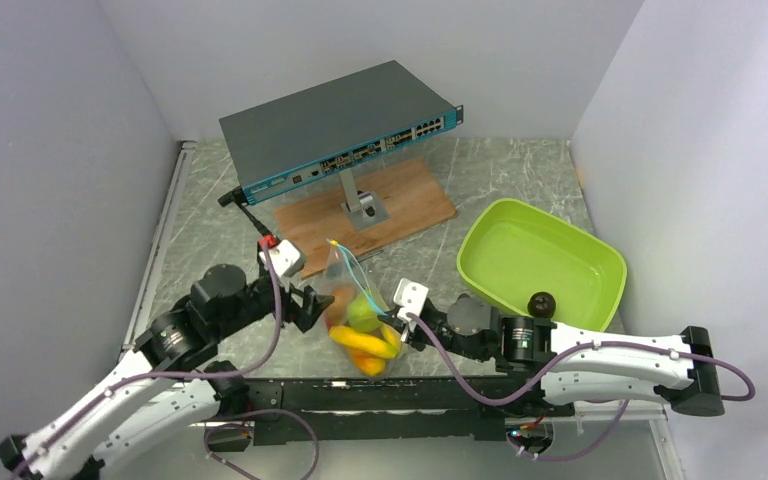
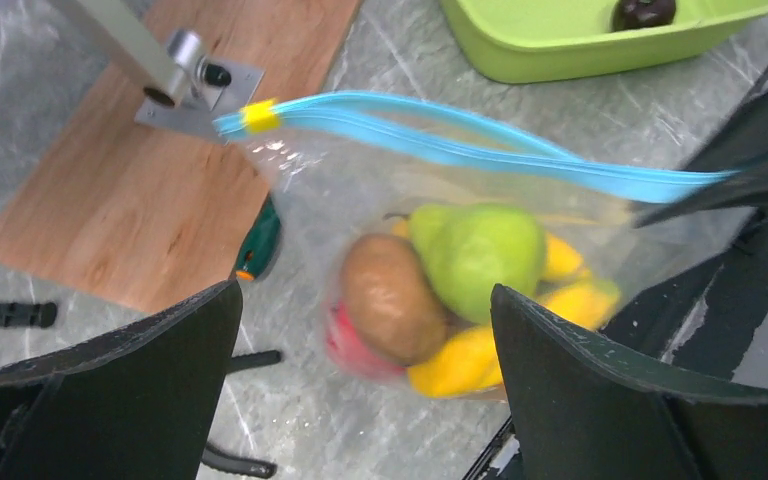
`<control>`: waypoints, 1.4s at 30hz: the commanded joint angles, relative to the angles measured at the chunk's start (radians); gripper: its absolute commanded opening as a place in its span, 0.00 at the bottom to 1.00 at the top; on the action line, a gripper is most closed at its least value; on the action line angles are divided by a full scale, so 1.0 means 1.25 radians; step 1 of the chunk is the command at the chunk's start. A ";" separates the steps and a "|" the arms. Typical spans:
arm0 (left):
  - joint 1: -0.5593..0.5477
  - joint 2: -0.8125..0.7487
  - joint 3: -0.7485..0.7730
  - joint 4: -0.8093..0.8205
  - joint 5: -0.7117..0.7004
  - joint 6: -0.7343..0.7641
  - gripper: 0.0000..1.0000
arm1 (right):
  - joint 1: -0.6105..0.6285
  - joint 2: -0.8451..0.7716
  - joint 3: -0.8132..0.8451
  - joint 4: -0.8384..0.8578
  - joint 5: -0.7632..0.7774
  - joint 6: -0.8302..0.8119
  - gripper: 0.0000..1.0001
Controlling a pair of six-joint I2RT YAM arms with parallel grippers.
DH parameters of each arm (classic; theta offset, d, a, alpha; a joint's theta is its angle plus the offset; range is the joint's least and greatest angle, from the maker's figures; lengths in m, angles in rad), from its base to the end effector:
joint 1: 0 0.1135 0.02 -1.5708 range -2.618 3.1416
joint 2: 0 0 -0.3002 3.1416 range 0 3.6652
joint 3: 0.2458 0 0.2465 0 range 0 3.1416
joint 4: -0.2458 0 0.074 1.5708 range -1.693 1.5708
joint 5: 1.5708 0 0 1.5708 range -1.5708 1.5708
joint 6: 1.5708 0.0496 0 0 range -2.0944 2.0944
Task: Place the food in the zip-top bag and seal the zipper
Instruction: Adjust the zipper food storage bag at the center of the board.
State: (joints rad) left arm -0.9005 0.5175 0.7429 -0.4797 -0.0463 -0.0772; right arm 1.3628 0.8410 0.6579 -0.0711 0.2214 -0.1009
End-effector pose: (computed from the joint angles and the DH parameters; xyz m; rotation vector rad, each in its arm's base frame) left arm 0.0629 -0.0756 0.3428 0.7188 1.7301 -0.6419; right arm 0.0487 0.1781 0.3219 -1.1281 1.4961 0.6842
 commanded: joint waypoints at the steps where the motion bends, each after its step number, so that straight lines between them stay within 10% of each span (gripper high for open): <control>1: 0.268 0.006 -0.039 0.076 0.344 -0.002 1.00 | -0.003 -0.042 -0.007 0.017 0.000 0.009 0.00; 9: 0.513 0.228 -0.050 0.290 0.846 -0.141 0.97 | -0.005 -0.048 -0.006 0.017 -0.006 0.002 0.00; 17: 0.517 0.271 -0.109 0.376 0.748 -0.116 0.88 | -0.005 -0.059 -0.002 0.012 -0.001 0.000 0.00; 33: 0.518 0.415 -0.068 0.426 0.851 -0.173 0.22 | -0.005 0.019 0.042 -0.002 -0.027 0.008 0.00; 42: 0.517 0.369 -0.090 0.392 0.838 -0.147 0.40 | -0.006 0.002 0.047 -0.017 -0.018 0.014 0.00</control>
State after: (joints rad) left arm -0.2554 1.0016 0.6163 0.0109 0.9798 -0.2901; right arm 1.3560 0.8692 0.6762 -0.1192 0.1989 -0.0952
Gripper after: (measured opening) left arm 0.348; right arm 0.009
